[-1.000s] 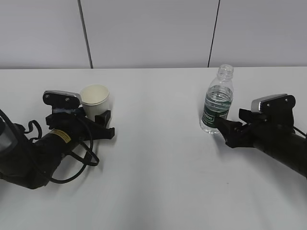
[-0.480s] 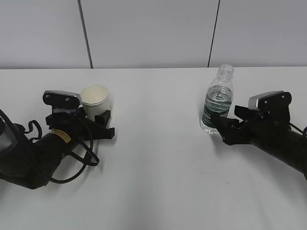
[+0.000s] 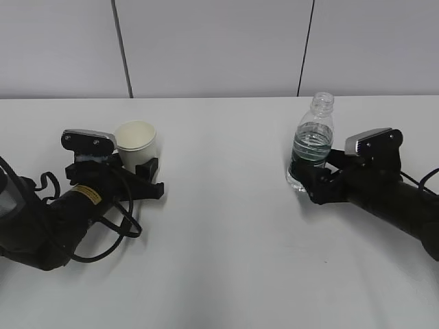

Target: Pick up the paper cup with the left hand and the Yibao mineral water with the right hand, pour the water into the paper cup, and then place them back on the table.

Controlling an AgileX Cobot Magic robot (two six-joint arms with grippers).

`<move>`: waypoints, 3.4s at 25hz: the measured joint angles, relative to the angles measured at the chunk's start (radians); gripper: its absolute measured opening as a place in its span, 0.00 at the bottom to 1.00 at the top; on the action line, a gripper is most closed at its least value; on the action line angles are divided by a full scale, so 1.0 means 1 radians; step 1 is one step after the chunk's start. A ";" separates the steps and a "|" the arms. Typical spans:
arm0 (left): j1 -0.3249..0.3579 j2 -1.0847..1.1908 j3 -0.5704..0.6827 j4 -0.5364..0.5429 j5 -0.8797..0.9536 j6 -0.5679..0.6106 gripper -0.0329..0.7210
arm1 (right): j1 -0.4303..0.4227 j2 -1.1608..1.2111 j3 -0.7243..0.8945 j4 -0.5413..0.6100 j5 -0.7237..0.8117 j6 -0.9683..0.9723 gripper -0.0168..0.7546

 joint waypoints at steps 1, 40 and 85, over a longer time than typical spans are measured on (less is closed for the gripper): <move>0.000 0.000 0.000 0.000 0.000 0.000 0.62 | 0.000 0.008 -0.008 -0.004 0.000 0.002 0.88; 0.000 0.000 0.000 0.013 0.000 0.000 0.61 | 0.000 0.019 -0.028 -0.016 0.000 0.009 0.68; -0.014 -0.061 0.007 0.519 0.001 -0.166 0.60 | 0.000 -0.129 -0.028 -0.128 0.082 0.009 0.66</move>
